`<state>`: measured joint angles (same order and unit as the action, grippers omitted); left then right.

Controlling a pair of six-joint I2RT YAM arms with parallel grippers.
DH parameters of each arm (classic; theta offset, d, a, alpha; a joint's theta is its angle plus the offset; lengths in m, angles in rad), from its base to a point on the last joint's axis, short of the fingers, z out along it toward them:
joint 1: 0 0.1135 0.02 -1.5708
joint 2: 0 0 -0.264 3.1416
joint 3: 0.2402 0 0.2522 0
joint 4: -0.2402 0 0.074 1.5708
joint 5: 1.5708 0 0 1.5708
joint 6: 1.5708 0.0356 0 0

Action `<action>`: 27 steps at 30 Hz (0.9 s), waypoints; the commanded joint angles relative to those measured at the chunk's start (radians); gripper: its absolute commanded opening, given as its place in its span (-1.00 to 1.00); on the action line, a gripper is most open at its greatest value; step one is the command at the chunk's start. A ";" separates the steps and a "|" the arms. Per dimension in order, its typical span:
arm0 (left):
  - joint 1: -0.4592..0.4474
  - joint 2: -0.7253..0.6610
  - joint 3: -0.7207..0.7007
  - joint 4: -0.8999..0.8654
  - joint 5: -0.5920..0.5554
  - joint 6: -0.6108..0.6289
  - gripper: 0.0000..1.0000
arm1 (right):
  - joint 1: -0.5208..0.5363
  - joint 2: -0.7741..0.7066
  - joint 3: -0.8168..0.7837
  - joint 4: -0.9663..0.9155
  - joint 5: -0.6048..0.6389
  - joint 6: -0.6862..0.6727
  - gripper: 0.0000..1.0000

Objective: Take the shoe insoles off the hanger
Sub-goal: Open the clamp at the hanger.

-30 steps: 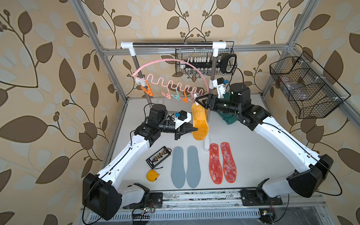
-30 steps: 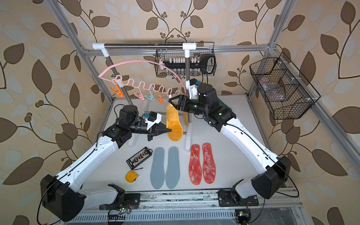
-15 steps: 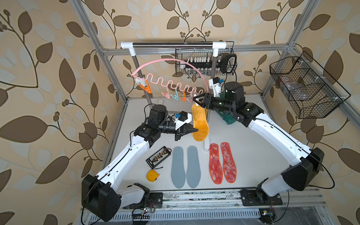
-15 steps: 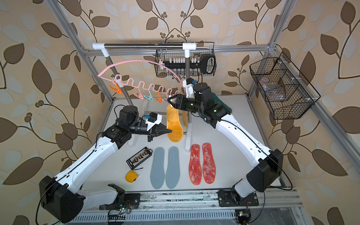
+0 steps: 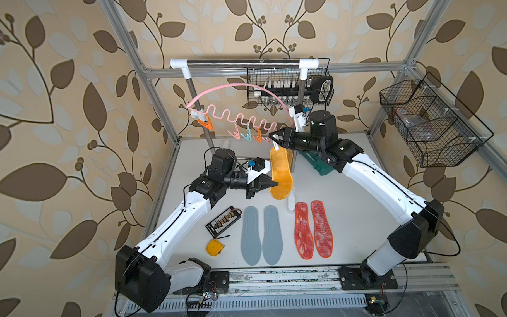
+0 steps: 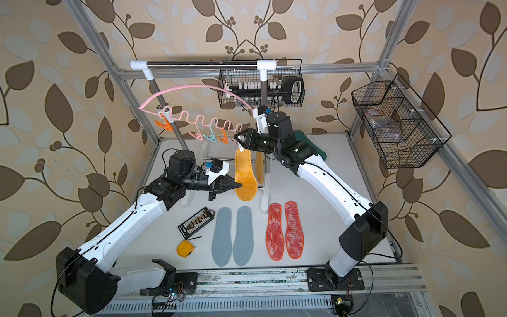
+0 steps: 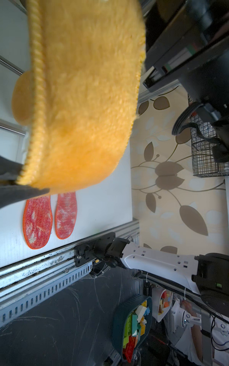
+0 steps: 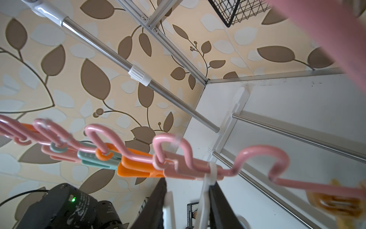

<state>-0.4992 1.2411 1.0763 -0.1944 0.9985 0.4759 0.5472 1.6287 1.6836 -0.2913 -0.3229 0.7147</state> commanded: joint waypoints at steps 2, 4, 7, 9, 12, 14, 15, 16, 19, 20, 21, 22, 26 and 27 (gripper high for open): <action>-0.009 -0.042 -0.002 0.000 0.022 0.018 -0.99 | 0.002 -0.001 0.031 0.001 0.029 -0.003 -0.49; -0.009 -0.053 -0.014 0.006 0.019 0.018 -0.98 | -0.001 -0.003 0.033 -0.002 0.029 0.003 -0.53; -0.009 -0.061 -0.032 0.016 0.003 0.016 -0.98 | -0.002 -0.010 0.021 0.008 0.033 0.006 -0.53; -0.009 -0.060 -0.043 0.018 0.005 0.012 -0.97 | -0.005 -0.009 0.017 0.014 0.035 0.010 -0.52; -0.029 -0.061 -0.089 0.044 0.005 0.009 -0.94 | -0.009 -0.004 0.018 0.015 0.025 0.016 -0.49; -0.038 -0.069 -0.121 0.053 -0.010 0.003 -0.93 | -0.010 -0.008 0.010 0.015 0.028 0.015 -0.47; -0.042 -0.075 -0.138 0.052 -0.024 0.001 -0.93 | -0.011 -0.009 0.007 0.017 0.031 0.014 -0.45; -0.045 -0.083 -0.153 0.050 -0.036 0.003 -0.93 | -0.014 -0.009 0.005 0.015 0.030 0.012 -0.41; -0.059 -0.105 -0.185 0.051 -0.071 0.013 -0.93 | -0.021 -0.014 -0.006 0.015 0.031 0.003 -0.31; -0.061 -0.110 -0.189 0.055 -0.072 0.011 -0.93 | -0.022 -0.017 -0.012 0.018 0.036 0.002 -0.30; -0.065 -0.113 -0.189 0.058 -0.068 0.003 -0.93 | -0.024 -0.020 -0.020 0.024 0.041 0.002 -0.29; -0.069 -0.116 -0.187 0.057 -0.063 0.001 -0.93 | -0.024 -0.021 -0.025 0.028 0.046 0.003 -0.25; -0.089 -0.117 -0.194 0.066 -0.081 0.003 -0.93 | -0.026 -0.027 -0.037 0.030 0.040 -0.004 -0.07; -0.090 -0.115 -0.194 0.062 -0.086 0.003 -0.93 | -0.026 -0.030 -0.043 0.031 0.045 -0.006 -0.06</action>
<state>-0.5770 1.1450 0.8829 -0.1547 0.9257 0.4732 0.5232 1.6276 1.6653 -0.2768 -0.2955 0.7177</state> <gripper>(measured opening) 0.056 0.468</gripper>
